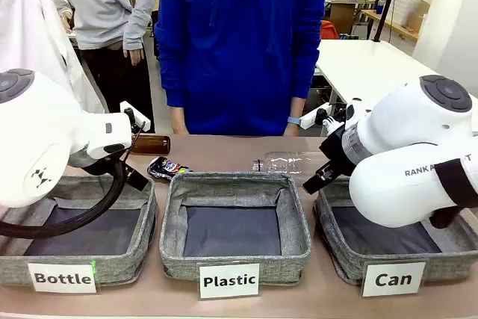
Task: Sort the can waste into the basket.
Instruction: Pick up the can waste from the table and place it in the right Fabric basket.
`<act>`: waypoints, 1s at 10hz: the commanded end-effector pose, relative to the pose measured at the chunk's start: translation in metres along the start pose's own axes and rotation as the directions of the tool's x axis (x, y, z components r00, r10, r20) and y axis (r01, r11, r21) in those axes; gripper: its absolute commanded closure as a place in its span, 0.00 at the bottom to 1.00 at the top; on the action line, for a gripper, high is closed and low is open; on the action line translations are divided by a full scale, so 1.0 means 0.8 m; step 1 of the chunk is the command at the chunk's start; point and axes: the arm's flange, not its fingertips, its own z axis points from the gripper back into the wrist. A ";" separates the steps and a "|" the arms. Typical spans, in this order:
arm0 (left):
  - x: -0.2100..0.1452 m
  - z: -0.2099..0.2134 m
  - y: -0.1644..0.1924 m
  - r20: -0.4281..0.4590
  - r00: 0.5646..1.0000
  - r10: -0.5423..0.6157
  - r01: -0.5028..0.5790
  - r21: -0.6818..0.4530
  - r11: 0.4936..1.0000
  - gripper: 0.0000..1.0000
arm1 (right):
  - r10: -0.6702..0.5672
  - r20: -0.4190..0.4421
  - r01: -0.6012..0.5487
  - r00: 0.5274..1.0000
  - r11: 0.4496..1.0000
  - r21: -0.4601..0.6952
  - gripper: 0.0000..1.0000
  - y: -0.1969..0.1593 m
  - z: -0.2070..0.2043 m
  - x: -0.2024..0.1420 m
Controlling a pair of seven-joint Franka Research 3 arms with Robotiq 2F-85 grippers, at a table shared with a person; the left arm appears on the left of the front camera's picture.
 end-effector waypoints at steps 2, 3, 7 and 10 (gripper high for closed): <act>0.000 0.000 0.000 0.000 1.000 0.000 0.000 0.000 1.000 0.00 | 0.000 0.000 0.000 1.000 1.000 0.000 0.00 0.000 0.000 0.000; 0.000 0.000 0.000 0.000 1.000 0.000 0.000 0.000 1.000 0.00 | 0.000 0.000 0.000 1.000 1.000 0.000 0.00 0.000 0.000 0.000; 0.000 0.000 0.000 0.000 1.000 0.000 0.000 0.000 1.000 0.00 | 0.000 0.000 0.000 1.000 1.000 0.000 0.00 0.000 0.000 0.000; 0.000 0.000 0.000 0.000 1.000 0.000 0.000 0.000 1.000 0.00 | 0.000 0.000 0.000 1.000 1.000 0.000 0.00 0.000 0.000 0.000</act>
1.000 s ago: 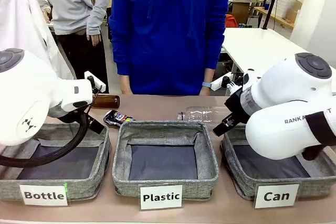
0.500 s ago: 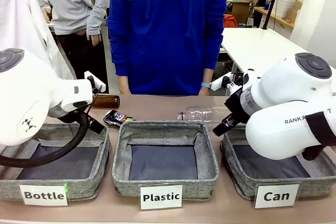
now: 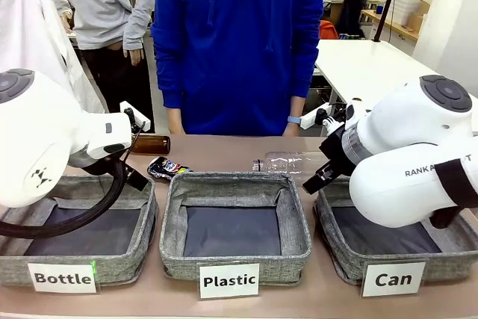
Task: Sort the can waste into the basket.
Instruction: Pick up the can waste from the table and place it in the right Fabric basket.
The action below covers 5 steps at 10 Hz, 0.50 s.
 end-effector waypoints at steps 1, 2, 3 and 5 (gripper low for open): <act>0.000 0.000 0.000 0.000 1.000 -0.001 0.001 0.000 1.000 0.00 | -0.001 0.000 0.001 1.000 1.000 0.000 0.00 0.000 0.000 0.000; 0.000 0.000 0.000 0.000 1.000 -0.001 0.001 0.000 1.000 0.00 | -0.001 0.000 0.001 1.000 1.000 0.000 0.00 0.000 0.000 0.000; 0.000 0.000 0.000 0.000 1.000 -0.001 0.001 0.000 1.000 0.00 | -0.001 0.000 0.001 1.000 1.000 0.000 0.00 0.000 0.000 0.000; 0.000 0.000 0.000 0.000 1.000 -0.001 0.001 0.000 1.000 0.00 | -0.001 0.000 0.001 1.000 1.000 0.000 0.00 0.000 0.000 0.000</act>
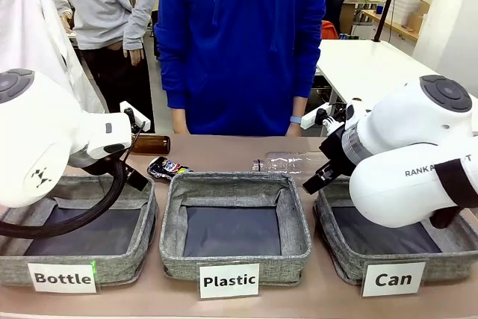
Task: Sort the can waste into the basket.
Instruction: Pick up the can waste from the table and place it in the right Fabric basket.
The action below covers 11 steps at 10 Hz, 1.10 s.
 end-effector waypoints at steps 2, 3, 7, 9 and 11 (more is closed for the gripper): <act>0.000 0.000 0.000 0.000 1.000 -0.001 0.001 0.000 1.000 0.00 | -0.001 0.000 0.001 1.000 1.000 0.000 0.00 0.000 0.000 0.000; 0.000 0.000 0.000 0.000 1.000 -0.001 0.001 0.000 1.000 0.00 | -0.001 0.000 0.001 1.000 1.000 0.000 0.00 0.000 0.000 0.000; -0.009 0.097 0.002 0.042 0.998 -0.044 0.055 -0.298 0.953 0.00 | -0.027 0.005 0.026 1.000 0.993 0.118 0.00 -0.018 0.078 0.000; -0.023 0.185 0.021 -0.022 0.999 0.028 -0.035 -0.465 0.885 0.00 | -0.102 -0.001 0.099 0.995 0.962 0.253 0.00 -0.046 0.158 -0.020; -0.066 0.250 0.057 0.038 0.993 0.114 -0.068 -0.603 0.794 0.00 | -0.361 -0.151 0.390 0.921 0.824 0.412 0.00 -0.100 0.246 -0.062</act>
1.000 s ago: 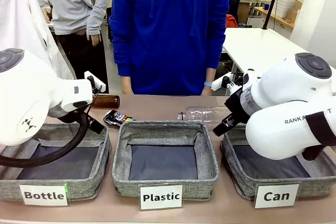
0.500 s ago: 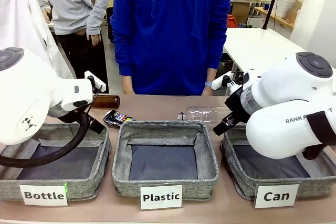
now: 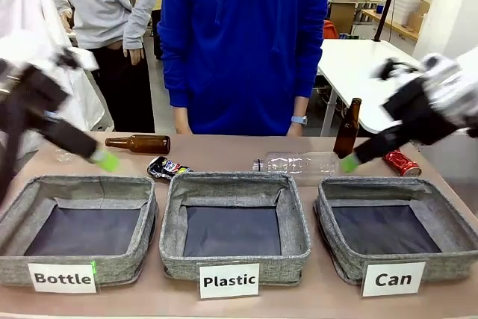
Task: Sort the can waste into the basket.
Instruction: Pick up the can waste from the table and place it in the right Fabric basket.
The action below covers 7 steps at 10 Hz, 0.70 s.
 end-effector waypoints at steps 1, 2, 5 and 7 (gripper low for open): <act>-0.058 0.073 0.038 0.066 0.995 0.072 -0.066 -0.091 0.994 0.00 | -0.293 0.006 0.291 0.956 0.952 0.094 0.00 -0.049 0.109 -0.046; -0.090 0.112 0.067 0.079 0.993 0.086 -0.086 -0.006 0.996 0.00 | -0.368 0.058 0.353 0.928 0.918 0.180 0.00 -0.081 0.156 -0.085; -0.206 0.205 0.162 0.391 0.859 0.330 -0.273 -0.195 0.942 0.00 | -0.650 0.176 0.561 0.739 0.739 0.373 0.00 -0.202 0.229 -0.194; -0.266 0.218 0.191 0.555 0.670 0.493 -0.312 -0.391 0.866 0.00 | -0.756 0.197 0.569 0.625 0.613 0.548 0.00 -0.253 0.228 -0.251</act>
